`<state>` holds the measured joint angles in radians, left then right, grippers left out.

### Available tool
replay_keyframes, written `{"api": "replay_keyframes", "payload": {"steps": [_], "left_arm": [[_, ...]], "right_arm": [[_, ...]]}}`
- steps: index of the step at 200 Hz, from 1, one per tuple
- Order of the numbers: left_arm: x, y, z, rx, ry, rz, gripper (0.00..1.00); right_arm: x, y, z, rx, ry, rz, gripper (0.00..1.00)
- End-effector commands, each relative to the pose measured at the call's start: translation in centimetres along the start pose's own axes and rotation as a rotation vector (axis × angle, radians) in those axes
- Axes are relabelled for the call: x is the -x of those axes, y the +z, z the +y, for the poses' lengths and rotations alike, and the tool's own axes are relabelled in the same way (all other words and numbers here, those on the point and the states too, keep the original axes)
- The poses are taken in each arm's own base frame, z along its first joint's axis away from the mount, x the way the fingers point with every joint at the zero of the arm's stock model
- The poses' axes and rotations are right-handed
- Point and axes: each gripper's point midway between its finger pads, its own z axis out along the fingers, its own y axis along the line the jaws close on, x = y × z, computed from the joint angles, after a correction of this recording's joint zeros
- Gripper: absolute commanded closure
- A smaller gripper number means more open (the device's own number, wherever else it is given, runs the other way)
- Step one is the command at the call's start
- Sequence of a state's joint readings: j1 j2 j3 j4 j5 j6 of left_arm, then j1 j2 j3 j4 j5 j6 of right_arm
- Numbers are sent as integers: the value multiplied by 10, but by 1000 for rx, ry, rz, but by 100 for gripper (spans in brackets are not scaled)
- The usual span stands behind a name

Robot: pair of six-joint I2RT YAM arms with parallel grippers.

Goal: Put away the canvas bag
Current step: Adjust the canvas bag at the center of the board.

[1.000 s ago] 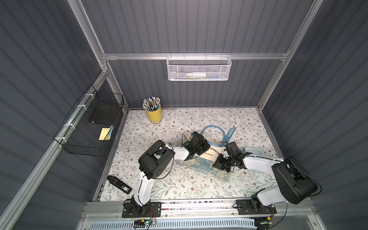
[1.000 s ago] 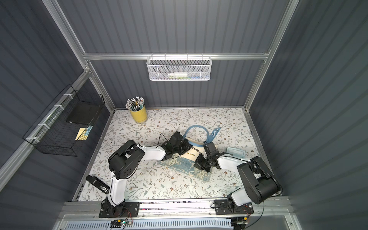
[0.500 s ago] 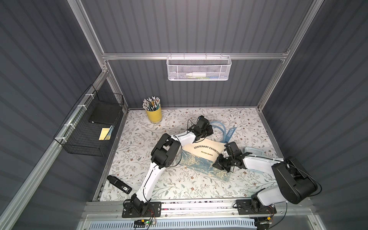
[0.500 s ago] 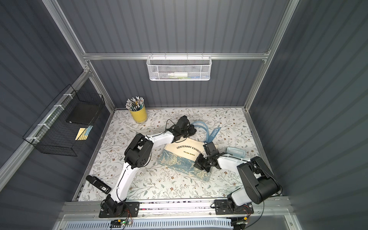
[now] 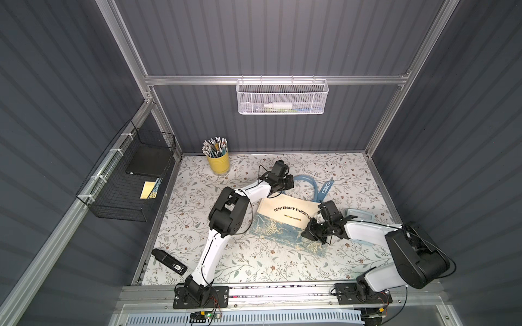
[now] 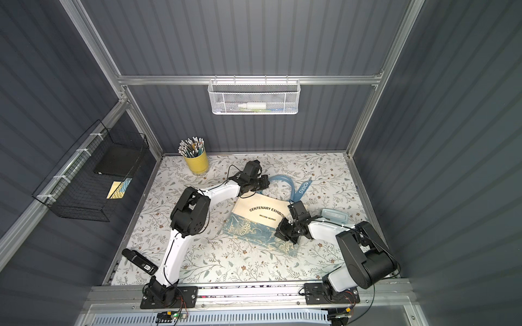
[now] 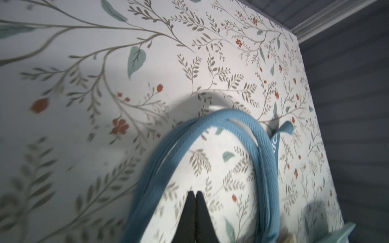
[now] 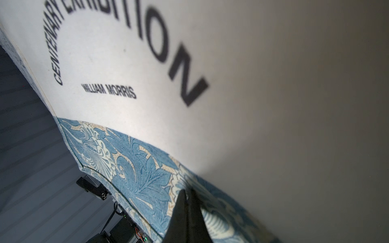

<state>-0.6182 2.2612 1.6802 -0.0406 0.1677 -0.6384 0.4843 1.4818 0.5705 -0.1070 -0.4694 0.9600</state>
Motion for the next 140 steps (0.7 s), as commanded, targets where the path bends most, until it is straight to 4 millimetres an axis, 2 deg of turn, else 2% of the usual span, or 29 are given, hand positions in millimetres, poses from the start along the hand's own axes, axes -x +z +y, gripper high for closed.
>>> {"api": "replay_keyframes", "payload": {"steps": [1, 20, 33, 58, 77, 94, 114, 140], "left_arm": [[-8, -38, 11, 60, 140, -11, 100], [-24, -63, 13, 65, 219, 4, 100], [-38, -75, -2, 8, 321, 40, 100], [-80, -75, -26, -93, 560, 214, 100], [-109, -64, -19, 21, 741, 350, 100], [-123, -56, -6, 129, 824, 423, 100], [-129, -50, 12, 205, 843, 468, 100], [-127, -56, 30, 291, 866, 472, 100]], "right_arm": [[2, -1, -15, -110, -18, -3, 100], [9, -4, -15, -159, -58, -17, 100], [13, -4, -16, -190, -80, -18, 100], [20, -6, -18, -228, -87, -34, 100], [28, -14, -14, -226, -80, -74, 100], [34, -20, -11, -232, -72, -92, 100], [46, -26, -18, -276, -54, -141, 100], [56, -27, -29, -297, -2, -157, 100]]}}
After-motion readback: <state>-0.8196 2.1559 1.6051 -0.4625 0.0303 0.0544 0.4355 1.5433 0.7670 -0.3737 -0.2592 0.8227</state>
